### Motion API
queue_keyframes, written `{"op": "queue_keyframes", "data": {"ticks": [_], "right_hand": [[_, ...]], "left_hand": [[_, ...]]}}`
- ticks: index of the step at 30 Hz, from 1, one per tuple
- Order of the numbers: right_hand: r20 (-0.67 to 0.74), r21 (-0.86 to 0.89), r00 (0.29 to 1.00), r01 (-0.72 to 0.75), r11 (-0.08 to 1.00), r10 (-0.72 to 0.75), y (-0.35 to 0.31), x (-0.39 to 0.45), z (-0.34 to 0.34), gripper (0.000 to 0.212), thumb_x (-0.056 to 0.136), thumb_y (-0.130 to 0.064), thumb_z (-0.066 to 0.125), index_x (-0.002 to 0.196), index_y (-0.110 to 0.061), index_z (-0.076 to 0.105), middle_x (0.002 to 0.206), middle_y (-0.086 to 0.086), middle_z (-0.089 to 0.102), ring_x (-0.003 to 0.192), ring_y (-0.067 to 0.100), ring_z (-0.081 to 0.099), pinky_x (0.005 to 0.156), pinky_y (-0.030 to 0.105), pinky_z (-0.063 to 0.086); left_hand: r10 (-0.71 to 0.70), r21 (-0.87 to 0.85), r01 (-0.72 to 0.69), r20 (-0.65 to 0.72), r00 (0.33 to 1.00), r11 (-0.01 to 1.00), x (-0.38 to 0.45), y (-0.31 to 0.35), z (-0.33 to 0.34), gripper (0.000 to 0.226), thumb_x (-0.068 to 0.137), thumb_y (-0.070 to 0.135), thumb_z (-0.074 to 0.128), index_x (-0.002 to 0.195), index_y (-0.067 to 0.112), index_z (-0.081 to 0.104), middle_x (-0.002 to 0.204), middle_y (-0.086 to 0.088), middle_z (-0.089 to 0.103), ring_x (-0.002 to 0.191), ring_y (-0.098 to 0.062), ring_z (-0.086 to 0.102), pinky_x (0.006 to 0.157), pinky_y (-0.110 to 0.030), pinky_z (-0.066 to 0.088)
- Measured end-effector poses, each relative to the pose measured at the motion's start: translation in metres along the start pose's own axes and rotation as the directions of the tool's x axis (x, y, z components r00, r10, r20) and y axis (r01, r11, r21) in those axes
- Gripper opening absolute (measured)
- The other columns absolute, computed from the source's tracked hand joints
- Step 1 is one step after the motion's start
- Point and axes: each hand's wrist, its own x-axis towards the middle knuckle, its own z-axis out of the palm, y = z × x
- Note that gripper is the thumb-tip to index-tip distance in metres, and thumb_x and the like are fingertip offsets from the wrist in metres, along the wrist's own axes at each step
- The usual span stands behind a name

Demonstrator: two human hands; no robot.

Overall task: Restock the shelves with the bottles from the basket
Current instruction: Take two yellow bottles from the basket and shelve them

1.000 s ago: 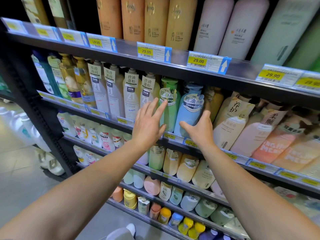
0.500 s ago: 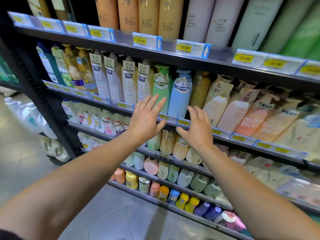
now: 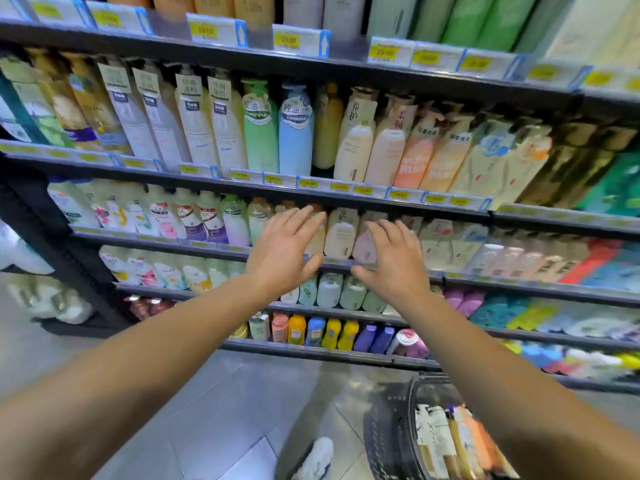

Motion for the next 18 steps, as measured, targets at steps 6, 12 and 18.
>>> {"op": "queue_keyframes", "data": {"ticks": [6, 12, 18], "right_hand": [[0.062, -0.043, 0.988, -0.139, 0.989, 0.142, 0.066, -0.106, 0.0, 0.083, 0.083, -0.052, 0.067, 0.151, -0.018, 0.034, 0.155, 0.005, 0.033, 0.147, 0.028, 0.022, 0.12, 0.043, 0.016], [0.126, -0.046, 0.947, -0.292, 0.955, 0.296, 0.155, -0.196, 0.015, 0.079, 0.081, -0.054, 0.066, 0.147, -0.016, 0.041, 0.149, 0.007, 0.041, 0.141, 0.03, 0.031, 0.118, 0.042, 0.021], [0.236, -0.032, 0.877, -0.423, 0.906, 0.418, 0.281, -0.271, 0.04, 0.081, 0.08, -0.054, 0.062, 0.147, -0.015, 0.04, 0.149, 0.006, 0.041, 0.141, 0.026, 0.032, 0.119, 0.04, 0.019]], "left_hand": [[0.167, -0.078, -0.157, 0.142, 0.976, 0.984, -0.026, 0.09, 0.036, 0.069, 0.091, 0.04, 0.063, 0.15, 0.013, 0.04, 0.152, -0.012, 0.042, 0.138, -0.032, 0.039, 0.116, -0.045, 0.029], [0.312, -0.181, -0.269, 0.275, 0.91, 0.946, -0.034, 0.193, 0.098, 0.067, 0.085, 0.033, 0.07, 0.145, 0.011, 0.048, 0.148, -0.013, 0.047, 0.134, -0.034, 0.044, 0.115, -0.044, 0.03], [0.395, -0.262, -0.31, 0.394, 0.83, 0.914, -0.021, 0.308, 0.184, 0.067, 0.084, 0.034, 0.071, 0.143, 0.011, 0.051, 0.145, -0.014, 0.05, 0.132, -0.035, 0.047, 0.111, -0.049, 0.036]]}}
